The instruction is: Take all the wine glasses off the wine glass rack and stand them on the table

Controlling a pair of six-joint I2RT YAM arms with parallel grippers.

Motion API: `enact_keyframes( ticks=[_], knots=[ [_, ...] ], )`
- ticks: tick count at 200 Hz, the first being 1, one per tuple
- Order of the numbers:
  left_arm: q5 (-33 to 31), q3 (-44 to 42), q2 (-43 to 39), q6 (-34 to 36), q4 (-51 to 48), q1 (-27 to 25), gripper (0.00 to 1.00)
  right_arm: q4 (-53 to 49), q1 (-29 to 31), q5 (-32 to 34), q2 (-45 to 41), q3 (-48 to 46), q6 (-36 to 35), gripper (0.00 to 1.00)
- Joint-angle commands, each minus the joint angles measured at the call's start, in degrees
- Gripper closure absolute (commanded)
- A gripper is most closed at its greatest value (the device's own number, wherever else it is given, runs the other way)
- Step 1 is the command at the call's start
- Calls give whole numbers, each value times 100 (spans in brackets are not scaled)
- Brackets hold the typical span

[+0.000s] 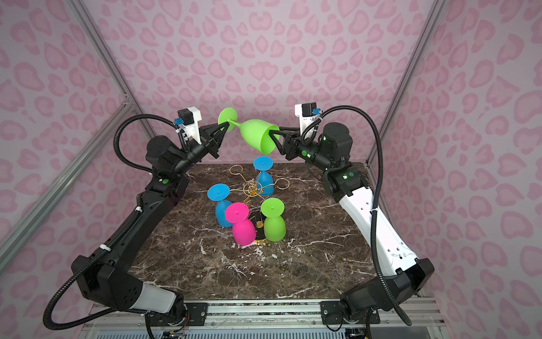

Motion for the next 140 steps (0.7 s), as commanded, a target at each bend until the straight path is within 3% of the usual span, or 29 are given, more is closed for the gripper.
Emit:
enact_keyframes(
  ticks=[1,35,79,92,111,128,136,140],
  knots=[
    [6,-15,-57,-90,357,7,97,30,37,-118,139,130,68,60],
    [25,-33,-26,-174,357,7,97,33,61,-156,324,293,143,72],
    [-181,-42,7,-221,365,3,96,96,60,-212,435,374,319,100],
    [-229,-42,21,-234,363,6,93,132,64,-231,445,391,354,100],
    [-284,-42,48,-217,371,7,83,130,52,-281,455,463,354,100],
    [-376,-50,49,-154,370,7,65,65,-7,-334,477,585,380,100],
    [-458,-57,48,-110,349,7,36,50,-60,-377,494,647,438,100],
    [-507,-59,42,-85,340,3,28,44,-97,-394,495,675,461,100]
  ],
)
